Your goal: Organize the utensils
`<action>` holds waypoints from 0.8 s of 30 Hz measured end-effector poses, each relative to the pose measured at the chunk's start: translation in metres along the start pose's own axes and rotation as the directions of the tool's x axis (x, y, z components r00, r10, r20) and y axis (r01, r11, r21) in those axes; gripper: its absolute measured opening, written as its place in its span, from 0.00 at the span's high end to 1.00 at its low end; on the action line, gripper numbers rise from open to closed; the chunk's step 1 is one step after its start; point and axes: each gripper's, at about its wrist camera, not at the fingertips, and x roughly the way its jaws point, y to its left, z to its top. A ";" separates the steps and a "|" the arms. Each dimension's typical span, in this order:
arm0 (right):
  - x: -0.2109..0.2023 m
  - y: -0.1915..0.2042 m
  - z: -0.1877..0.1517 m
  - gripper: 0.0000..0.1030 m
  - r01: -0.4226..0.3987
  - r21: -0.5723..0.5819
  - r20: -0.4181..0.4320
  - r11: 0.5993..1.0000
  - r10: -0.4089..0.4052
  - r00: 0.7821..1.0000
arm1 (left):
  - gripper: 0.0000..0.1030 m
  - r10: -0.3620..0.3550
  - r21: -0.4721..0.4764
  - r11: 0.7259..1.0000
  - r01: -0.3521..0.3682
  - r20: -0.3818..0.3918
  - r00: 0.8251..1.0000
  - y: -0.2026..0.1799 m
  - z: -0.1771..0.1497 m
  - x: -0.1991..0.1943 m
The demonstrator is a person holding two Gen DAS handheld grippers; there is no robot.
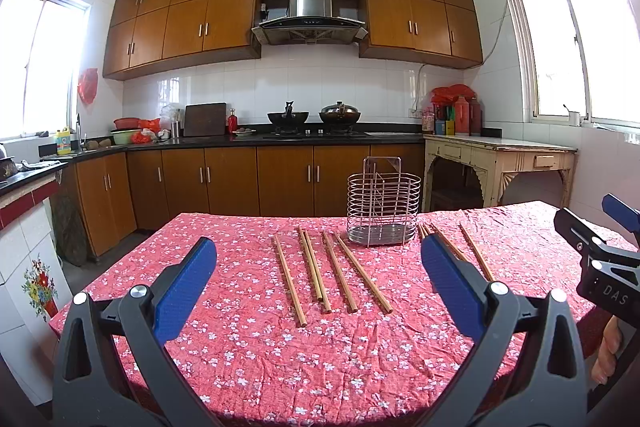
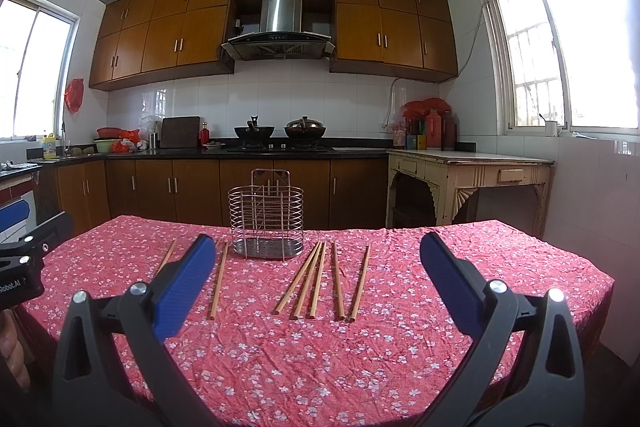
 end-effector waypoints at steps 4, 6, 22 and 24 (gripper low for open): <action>-0.001 0.005 0.000 0.04 -0.001 -0.001 0.000 1.000 0.001 1.000 | 0.02 -0.002 0.001 1.000 0.002 -0.001 1.000 0.000 0.000 0.000; -0.002 0.004 0.000 0.04 -0.001 0.000 0.000 1.000 0.001 1.000 | 0.02 -0.001 0.001 1.000 0.001 -0.001 1.000 0.000 0.000 0.000; -0.001 0.003 -0.002 0.04 -0.002 0.002 0.000 1.000 0.002 1.000 | 0.02 -0.001 0.000 1.000 0.001 -0.002 1.000 0.000 0.000 0.000; -0.001 0.004 -0.002 0.04 -0.002 0.002 -0.001 1.000 0.002 1.000 | 0.02 -0.001 0.001 1.000 0.001 -0.002 1.000 0.000 0.000 0.000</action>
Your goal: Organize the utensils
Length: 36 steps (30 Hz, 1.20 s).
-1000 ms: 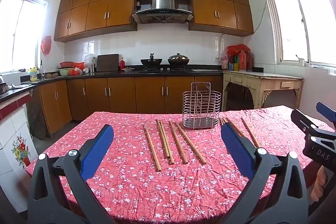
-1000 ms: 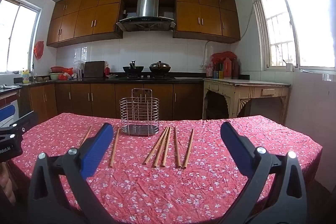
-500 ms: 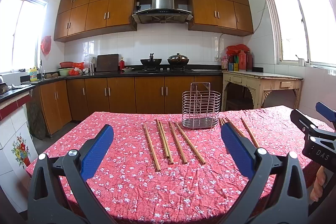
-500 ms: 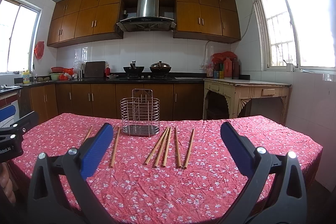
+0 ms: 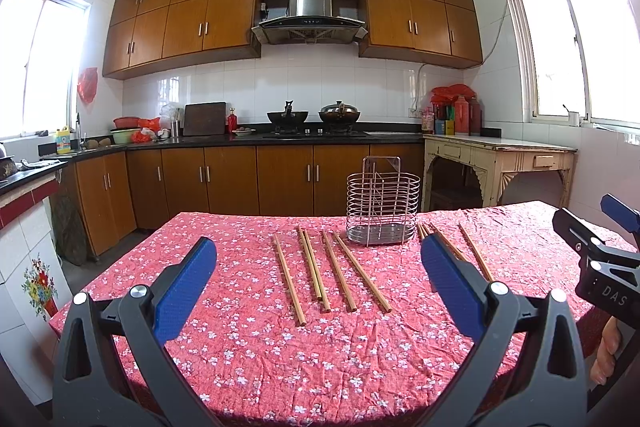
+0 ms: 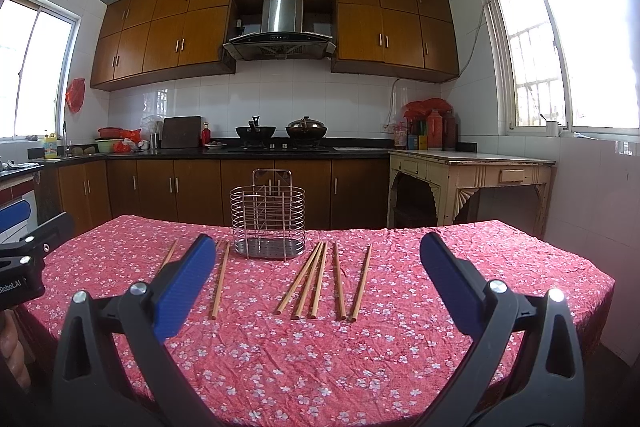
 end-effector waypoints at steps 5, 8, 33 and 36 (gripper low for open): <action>0.000 -0.001 0.000 0.04 -0.001 0.000 0.001 1.000 0.001 1.000 | 0.02 0.000 -0.001 1.000 0.000 0.000 1.000 0.000 0.000 0.000; 0.000 -0.002 0.000 0.04 0.000 0.001 0.001 1.000 0.000 1.000 | 0.02 0.001 -0.001 1.000 -0.001 0.000 1.000 0.000 0.000 0.000; 0.001 -0.003 -0.001 0.04 -0.002 0.004 0.000 1.000 0.002 1.000 | 0.02 0.001 0.000 1.000 -0.001 -0.001 1.000 0.000 0.000 0.000; 0.001 -0.002 -0.001 0.04 -0.003 0.005 0.000 1.000 0.003 1.000 | 0.02 0.001 0.000 1.000 -0.001 -0.002 1.000 0.000 0.000 0.000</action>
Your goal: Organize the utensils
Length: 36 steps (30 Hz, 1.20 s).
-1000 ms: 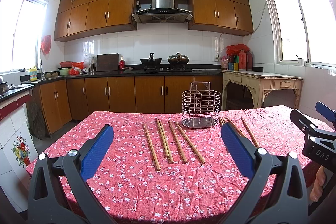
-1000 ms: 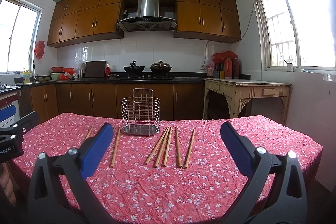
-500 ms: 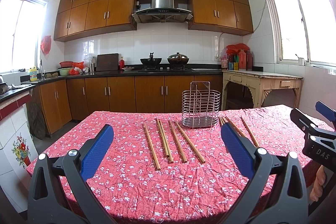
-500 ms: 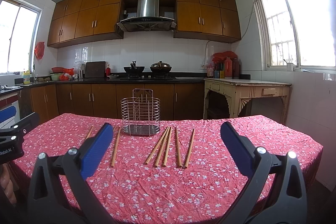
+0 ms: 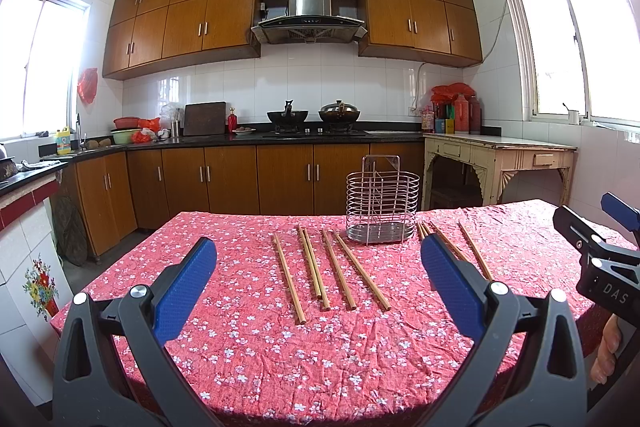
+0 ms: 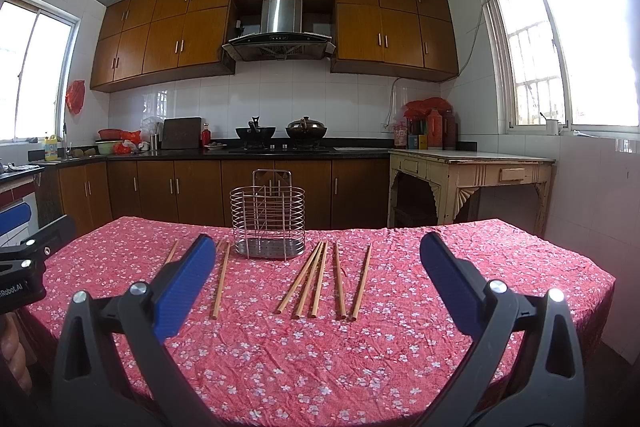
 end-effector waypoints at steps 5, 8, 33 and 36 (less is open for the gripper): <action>0.001 0.000 -0.001 0.04 0.001 -0.001 -0.004 1.000 -0.001 1.000 | 0.02 -0.001 -0.003 1.000 0.001 -0.005 1.000 -0.001 -0.003 0.001; 0.005 0.001 -0.004 0.04 0.002 -0.002 -0.015 1.000 -0.002 1.000 | 0.02 0.000 -0.007 1.000 0.000 -0.013 1.000 0.003 -0.008 0.000; 0.212 -0.061 -0.066 0.61 0.138 0.079 -0.599 0.987 -0.063 0.798 | 0.02 0.118 -0.024 0.990 -0.139 -0.401 0.908 0.050 -0.044 0.129; 0.232 -0.064 -0.073 0.66 0.138 0.083 -0.646 0.987 -0.052 0.762 | 0.02 0.111 -0.026 0.991 -0.134 -0.422 0.900 0.053 -0.047 0.139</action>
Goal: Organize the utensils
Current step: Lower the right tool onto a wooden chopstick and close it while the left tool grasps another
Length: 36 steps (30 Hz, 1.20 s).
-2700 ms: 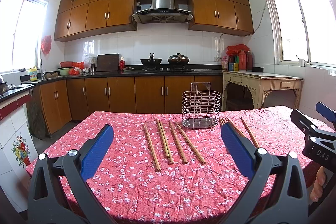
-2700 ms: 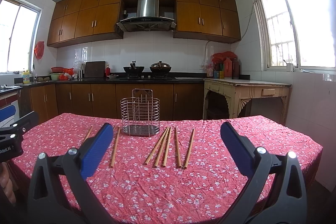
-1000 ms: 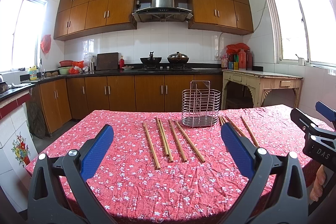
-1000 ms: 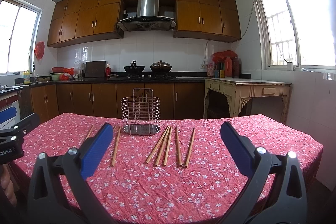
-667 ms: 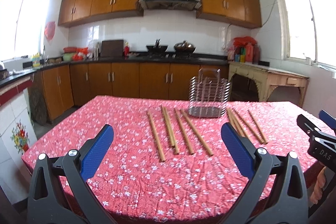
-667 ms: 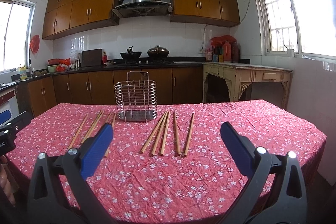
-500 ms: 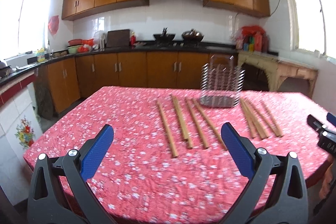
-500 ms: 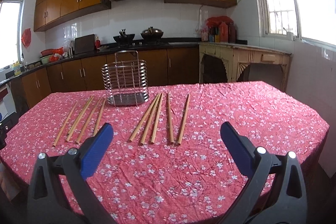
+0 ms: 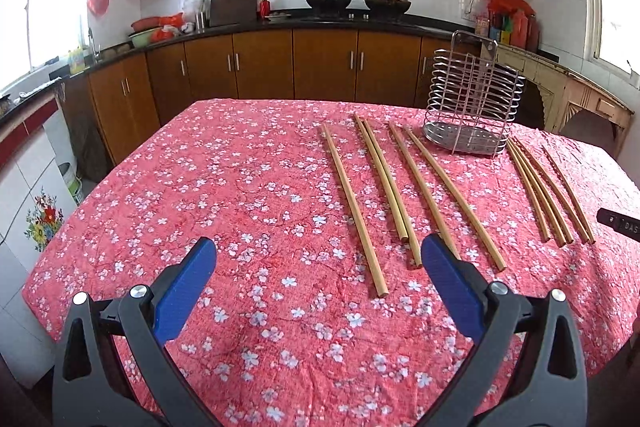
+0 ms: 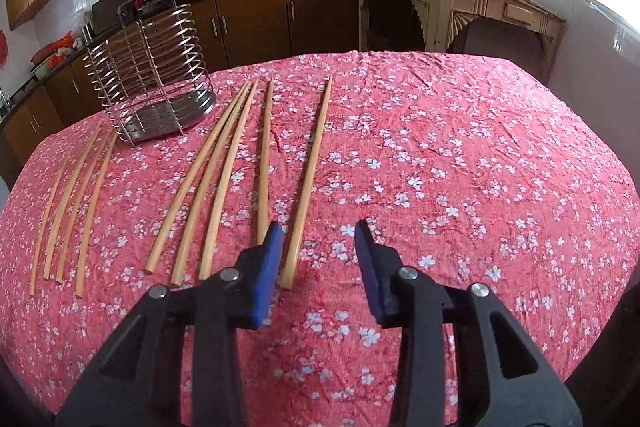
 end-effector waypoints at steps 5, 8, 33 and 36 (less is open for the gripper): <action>0.024 0.006 0.005 0.71 -0.007 -0.015 -0.058 1.000 0.006 0.998 | 0.02 -0.010 0.029 1.000 0.011 -0.021 1.000 -0.005 0.002 0.007; 0.031 0.008 0.005 0.78 -0.001 -0.033 -0.072 0.999 -0.001 0.997 | 0.02 -0.034 0.036 0.999 0.035 -0.044 0.998 -0.009 0.004 0.012; 0.067 -0.049 0.045 0.92 0.079 0.016 -0.100 0.997 -0.077 0.992 | 0.93 -0.016 0.104 0.993 0.049 -0.298 0.955 -0.013 0.049 0.135; 0.074 -0.057 0.051 0.92 0.090 0.027 -0.098 0.996 -0.087 0.991 | 0.93 0.005 0.114 0.993 0.029 -0.288 0.958 -0.005 0.056 0.145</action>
